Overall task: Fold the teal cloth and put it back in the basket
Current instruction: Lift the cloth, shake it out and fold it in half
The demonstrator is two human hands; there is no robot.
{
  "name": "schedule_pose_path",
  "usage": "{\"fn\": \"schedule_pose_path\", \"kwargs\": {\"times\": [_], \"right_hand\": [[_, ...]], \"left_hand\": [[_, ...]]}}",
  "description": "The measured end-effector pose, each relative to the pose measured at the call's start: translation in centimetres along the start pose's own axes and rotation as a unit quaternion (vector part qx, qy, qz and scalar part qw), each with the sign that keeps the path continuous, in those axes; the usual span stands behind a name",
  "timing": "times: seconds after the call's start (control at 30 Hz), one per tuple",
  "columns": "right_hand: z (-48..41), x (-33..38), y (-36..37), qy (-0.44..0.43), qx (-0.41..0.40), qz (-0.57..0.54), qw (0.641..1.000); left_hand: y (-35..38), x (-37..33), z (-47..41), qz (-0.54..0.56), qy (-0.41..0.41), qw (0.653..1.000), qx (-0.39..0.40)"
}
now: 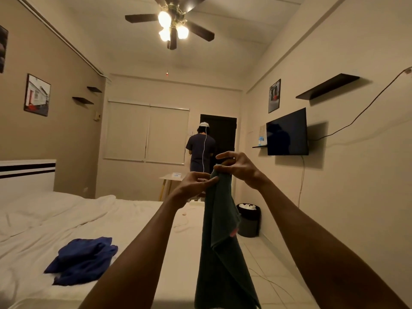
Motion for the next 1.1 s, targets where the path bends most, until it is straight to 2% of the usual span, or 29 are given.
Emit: {"fn": "schedule_pose_path", "kwargs": {"times": [0.13,0.27,0.43,0.5,0.73,0.93,1.1], "right_hand": [[2.1,-2.8,-0.1,0.06,-0.005,-0.11,0.992],[5.5,-6.9,1.7,0.133,-0.02,-0.229,0.964],[8.6,-11.1,6.2,0.172,0.063,-0.17,0.968],[8.7,-11.5,7.3,0.172,0.066,-0.145,0.972],[7.8,-10.5,4.6,0.114,-0.01,-0.146,0.983],[7.0,-7.6,0.9,-0.001,-0.13,-0.094,0.987],[6.4,-6.0,-0.7,-0.066,-0.15,0.036,0.986]], "left_hand": [[0.1,-0.8,-0.6,-0.03,-0.002,1.0,-0.006],[0.1,-1.7,-1.5,-0.085,-0.022,0.996,-0.013],[-2.0,-1.9,-1.9,-0.101,-0.036,0.993,-0.053],[-2.9,-1.8,-1.8,-0.102,-0.037,0.992,-0.066],[-8.5,-0.2,-0.3,-0.075,-0.032,0.983,-0.162],[-9.2,2.7,0.8,-0.011,-0.049,0.987,-0.15],[-8.5,3.0,1.3,-0.009,-0.024,0.993,-0.114]]}}
Point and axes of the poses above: each hand's wrist, its own z-axis away from the middle knuckle, its own y-axis out of the palm, x = y × z, the point moved 9 cm from there along -z, towards the middle knuckle
